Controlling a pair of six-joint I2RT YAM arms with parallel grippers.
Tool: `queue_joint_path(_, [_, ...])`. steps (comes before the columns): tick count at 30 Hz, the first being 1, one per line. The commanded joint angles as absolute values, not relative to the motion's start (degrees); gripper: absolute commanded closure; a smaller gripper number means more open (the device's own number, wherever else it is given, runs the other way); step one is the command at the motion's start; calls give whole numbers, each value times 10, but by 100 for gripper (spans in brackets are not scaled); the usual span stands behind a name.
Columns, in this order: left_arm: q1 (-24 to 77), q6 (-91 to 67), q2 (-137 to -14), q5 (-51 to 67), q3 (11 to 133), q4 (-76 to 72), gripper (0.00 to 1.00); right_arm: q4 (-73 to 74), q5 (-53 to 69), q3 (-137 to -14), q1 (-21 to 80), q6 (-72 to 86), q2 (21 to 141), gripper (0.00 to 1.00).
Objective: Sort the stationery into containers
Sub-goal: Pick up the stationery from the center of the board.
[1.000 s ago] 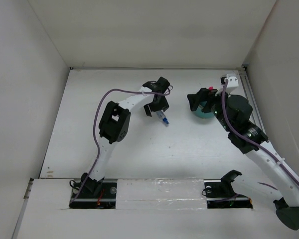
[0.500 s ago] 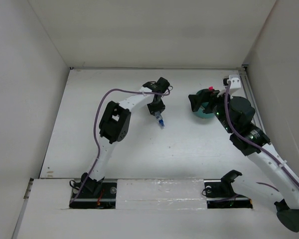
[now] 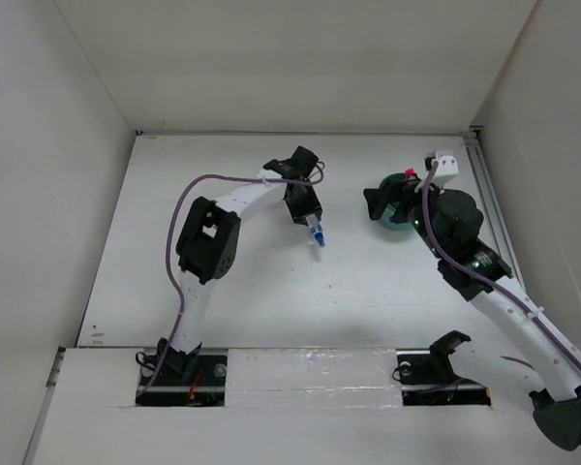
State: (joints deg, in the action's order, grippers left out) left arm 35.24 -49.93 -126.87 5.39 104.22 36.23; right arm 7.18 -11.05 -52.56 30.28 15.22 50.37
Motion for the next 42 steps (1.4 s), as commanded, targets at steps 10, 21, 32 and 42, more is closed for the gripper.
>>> queue_joint_path(10, [249, -569, -1147, 394, 982, 237, 100, -181, 103, -412, 291, 83, 467, 0])
queue_joint_path(21, [243, -785, -1024, 552, 807, -55, 100, -291, 139, -355, 365, -6, 508, 0])
queue_joint_path(32, [214, -929, -950, 589, 742, -191, 100, -474, 89, -298, 375, -87, 577, 0])
queue_joint_path(42, [208, -947, -919, 589, 715, -214, 100, -785, 1, -226, 435, -253, 703, 4])
